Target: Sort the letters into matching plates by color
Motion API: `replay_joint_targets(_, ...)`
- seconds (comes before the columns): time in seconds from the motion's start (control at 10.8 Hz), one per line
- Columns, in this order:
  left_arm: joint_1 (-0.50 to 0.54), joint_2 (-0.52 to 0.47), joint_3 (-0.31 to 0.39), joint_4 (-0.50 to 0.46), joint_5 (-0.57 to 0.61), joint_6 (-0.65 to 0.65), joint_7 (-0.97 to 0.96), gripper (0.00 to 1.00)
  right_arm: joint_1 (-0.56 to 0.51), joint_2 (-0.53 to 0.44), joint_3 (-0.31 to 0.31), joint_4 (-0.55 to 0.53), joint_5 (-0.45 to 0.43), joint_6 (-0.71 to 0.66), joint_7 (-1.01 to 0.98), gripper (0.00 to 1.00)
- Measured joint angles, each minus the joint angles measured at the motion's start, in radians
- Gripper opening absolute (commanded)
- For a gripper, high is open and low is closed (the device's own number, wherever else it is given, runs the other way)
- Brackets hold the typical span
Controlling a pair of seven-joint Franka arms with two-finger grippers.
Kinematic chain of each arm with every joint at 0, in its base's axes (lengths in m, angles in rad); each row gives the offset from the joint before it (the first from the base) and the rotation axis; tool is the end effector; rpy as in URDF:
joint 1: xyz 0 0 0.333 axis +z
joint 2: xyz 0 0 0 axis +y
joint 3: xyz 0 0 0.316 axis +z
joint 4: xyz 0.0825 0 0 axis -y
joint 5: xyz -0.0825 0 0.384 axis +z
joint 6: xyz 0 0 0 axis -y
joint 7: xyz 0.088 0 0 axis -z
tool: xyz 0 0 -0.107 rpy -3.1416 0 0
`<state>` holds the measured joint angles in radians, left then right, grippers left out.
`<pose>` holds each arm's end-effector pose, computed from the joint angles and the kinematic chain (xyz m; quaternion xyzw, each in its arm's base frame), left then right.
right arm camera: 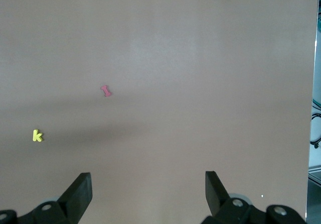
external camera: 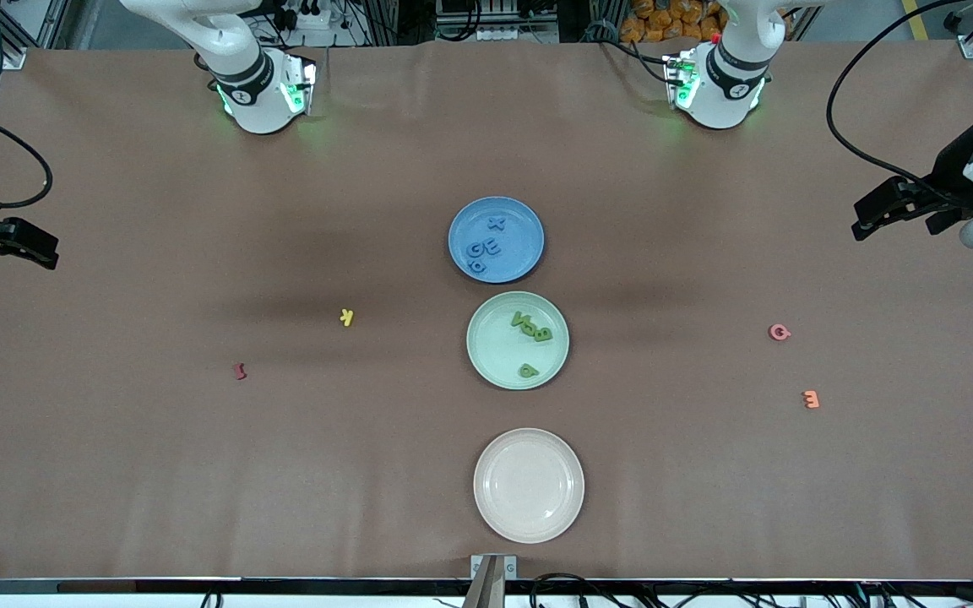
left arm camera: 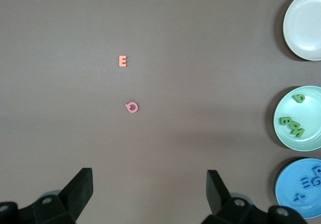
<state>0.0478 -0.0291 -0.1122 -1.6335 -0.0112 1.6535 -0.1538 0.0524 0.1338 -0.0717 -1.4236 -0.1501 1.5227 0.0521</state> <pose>0.5517 -0.0376 0.6182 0.9987 0.0450 0.0239 0.0066 0.5905 -0.0249 0.6144 0.9960 -0.0377 -0.0158 0.0800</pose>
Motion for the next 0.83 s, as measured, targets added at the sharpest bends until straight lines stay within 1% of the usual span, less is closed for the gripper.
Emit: replay_joint_targets(0.83,-0.002,0.003,0.000,0.000,0.021,0.000,0.000,1.00,0.000,-0.005,0.000,0.000,0.000,0.001,0.000,1.00)
